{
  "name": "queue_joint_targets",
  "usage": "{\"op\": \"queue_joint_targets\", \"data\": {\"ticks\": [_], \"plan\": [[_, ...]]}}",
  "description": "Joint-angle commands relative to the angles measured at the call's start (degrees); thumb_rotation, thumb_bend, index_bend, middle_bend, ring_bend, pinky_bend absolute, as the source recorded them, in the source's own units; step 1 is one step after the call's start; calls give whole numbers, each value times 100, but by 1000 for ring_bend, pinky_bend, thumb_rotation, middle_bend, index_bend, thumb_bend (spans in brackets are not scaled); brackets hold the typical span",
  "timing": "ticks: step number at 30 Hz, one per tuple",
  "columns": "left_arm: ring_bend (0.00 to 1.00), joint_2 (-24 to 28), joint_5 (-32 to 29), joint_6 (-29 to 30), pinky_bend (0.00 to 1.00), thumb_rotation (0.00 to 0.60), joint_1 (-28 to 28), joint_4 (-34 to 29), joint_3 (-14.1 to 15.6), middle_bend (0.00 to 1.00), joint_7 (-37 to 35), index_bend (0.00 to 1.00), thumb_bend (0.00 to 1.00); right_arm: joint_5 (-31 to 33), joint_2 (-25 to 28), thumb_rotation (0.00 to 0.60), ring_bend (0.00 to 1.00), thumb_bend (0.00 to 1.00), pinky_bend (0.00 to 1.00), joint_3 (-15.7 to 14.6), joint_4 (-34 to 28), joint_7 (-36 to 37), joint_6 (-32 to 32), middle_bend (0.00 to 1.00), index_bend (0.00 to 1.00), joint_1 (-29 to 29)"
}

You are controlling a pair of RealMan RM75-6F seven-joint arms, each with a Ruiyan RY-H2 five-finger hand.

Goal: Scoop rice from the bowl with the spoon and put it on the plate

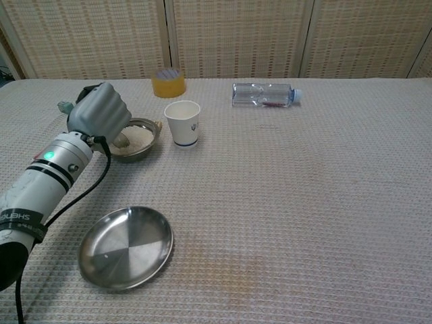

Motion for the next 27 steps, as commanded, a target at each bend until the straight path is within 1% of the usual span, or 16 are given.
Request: {"op": "queue_joint_targets", "data": {"ticks": [1,11,15,24,27], "plan": [[1000,-24,55,15,1000,600,18,16,31,1000,-5,675,395,-6,1,600,0,185,0,-1,-3,-3,9,0,0,-3],[1000,-32,129,-20,1000,600,79,-75,0,1000,-109,675,397,-19,2,600,0,186,0,0,16,26,26,0,0,-5],[1000,57,169,-45,1000,600,107,-288,6,1000,-151,676,397,-20,-4,600,0,185,0,1,18,21,26,0,0,-4],[1000,385,25,-183,1000,600,121,-1007,-194,1000,-220,681,398,-2,-14,600,0,186,0,3,18,13,-1,0,0,5],[1000,422,-1,-195,1000,600,122,-1077,-221,1000,-222,681,398,0,-14,600,0,185,0,3,21,14,-4,0,0,6]]}}
